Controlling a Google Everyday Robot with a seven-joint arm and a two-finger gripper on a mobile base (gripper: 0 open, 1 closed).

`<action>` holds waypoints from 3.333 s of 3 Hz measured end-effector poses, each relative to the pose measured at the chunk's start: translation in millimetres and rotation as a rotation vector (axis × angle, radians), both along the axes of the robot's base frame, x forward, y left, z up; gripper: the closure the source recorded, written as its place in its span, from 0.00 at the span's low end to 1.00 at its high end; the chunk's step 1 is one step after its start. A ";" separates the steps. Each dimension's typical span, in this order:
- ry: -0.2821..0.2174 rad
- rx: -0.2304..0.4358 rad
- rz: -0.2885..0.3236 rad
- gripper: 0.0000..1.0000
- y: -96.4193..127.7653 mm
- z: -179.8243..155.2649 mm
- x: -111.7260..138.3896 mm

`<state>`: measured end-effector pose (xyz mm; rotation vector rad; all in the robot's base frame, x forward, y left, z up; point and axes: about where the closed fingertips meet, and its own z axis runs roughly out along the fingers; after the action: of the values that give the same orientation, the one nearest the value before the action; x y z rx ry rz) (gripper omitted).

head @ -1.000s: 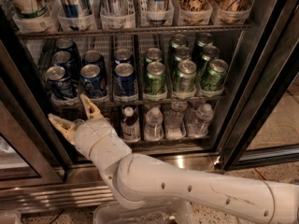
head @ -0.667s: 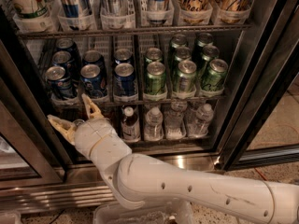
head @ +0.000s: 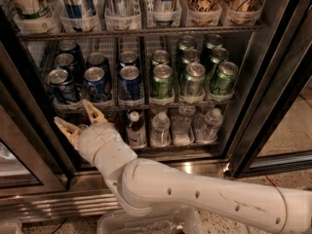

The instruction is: Pick pepsi can from middle shelf of fridge

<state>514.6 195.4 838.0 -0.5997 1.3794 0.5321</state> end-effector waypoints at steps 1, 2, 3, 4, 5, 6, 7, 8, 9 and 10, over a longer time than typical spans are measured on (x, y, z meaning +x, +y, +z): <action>0.005 -0.026 0.006 0.21 5.2 -3.4 5.8; 0.006 -0.035 0.009 0.20 9.3 -5.1 12.4; 0.000 -0.035 0.012 0.30 12.4 -3.8 18.7; -0.004 -0.034 0.020 0.32 16.2 -3.1 25.7; 0.000 -0.032 0.051 0.34 25.5 -5.1 41.2; 0.000 -0.028 0.057 0.32 26.4 -6.5 50.2; -0.005 -0.012 0.052 0.32 23.0 -5.3 61.0; -0.005 0.001 0.060 0.32 24.9 -3.2 80.4; 0.003 0.003 0.069 0.30 30.2 -4.8 87.4; 0.013 -0.002 0.081 0.29 37.4 -7.3 92.5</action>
Offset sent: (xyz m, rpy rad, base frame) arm 0.0198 0.0126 -0.0079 -0.0439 0.0075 0.0101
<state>607.1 232.9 830.6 -0.6568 1.3727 0.6010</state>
